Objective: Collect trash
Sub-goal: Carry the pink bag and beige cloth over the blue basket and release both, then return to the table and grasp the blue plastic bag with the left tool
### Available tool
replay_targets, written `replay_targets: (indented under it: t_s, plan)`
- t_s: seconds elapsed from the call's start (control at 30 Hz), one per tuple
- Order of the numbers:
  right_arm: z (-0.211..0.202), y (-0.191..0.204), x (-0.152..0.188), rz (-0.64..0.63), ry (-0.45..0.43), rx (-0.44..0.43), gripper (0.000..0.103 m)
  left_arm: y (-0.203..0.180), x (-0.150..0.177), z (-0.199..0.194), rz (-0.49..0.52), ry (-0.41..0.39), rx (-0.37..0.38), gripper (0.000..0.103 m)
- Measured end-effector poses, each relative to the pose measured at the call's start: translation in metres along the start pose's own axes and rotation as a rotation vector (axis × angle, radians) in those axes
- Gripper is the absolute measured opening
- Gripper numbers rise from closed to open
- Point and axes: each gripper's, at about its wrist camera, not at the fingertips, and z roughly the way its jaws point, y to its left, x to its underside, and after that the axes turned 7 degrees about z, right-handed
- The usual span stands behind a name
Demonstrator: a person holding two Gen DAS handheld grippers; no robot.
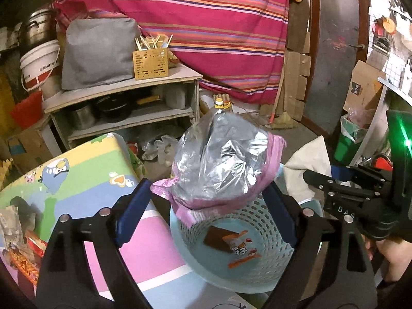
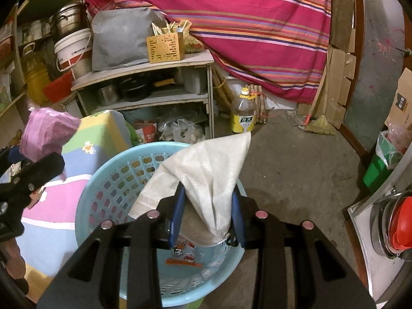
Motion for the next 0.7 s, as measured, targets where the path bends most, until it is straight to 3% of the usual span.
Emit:
replay_targets:
  t_s: [0.13, 0.37, 0.53, 0.63, 0.7]
  plan:
    - [0.001, 0.001, 0.001, 0.004, 0.004, 0.004, 0.034, 0.003, 0.002, 0.005, -0.017, 0.023, 0.037, 0.090]
    - [0.005, 0.001, 0.004, 0.011, 0.013, 0.005, 0.034, 0.002, 0.007, 0.003, -0.002, 0.024, 0.013, 0.091]
    - [0.008, 0.011, 0.005, 0.020, 0.011, -0.005, 0.039, 0.025, 0.016, -0.019, -0.030, -0.001, -0.045, 0.094]
    - [0.007, 0.024, 0.005, 0.033, -0.001, 0.006, 0.081, 0.046, 0.024, -0.038, -0.051, -0.015, -0.096, 0.097]
    - [0.011, 0.033, 0.006, 0.023, 0.014, 0.019, 0.082, 0.062, 0.030, -0.052, -0.065, -0.024, -0.130, 0.098]
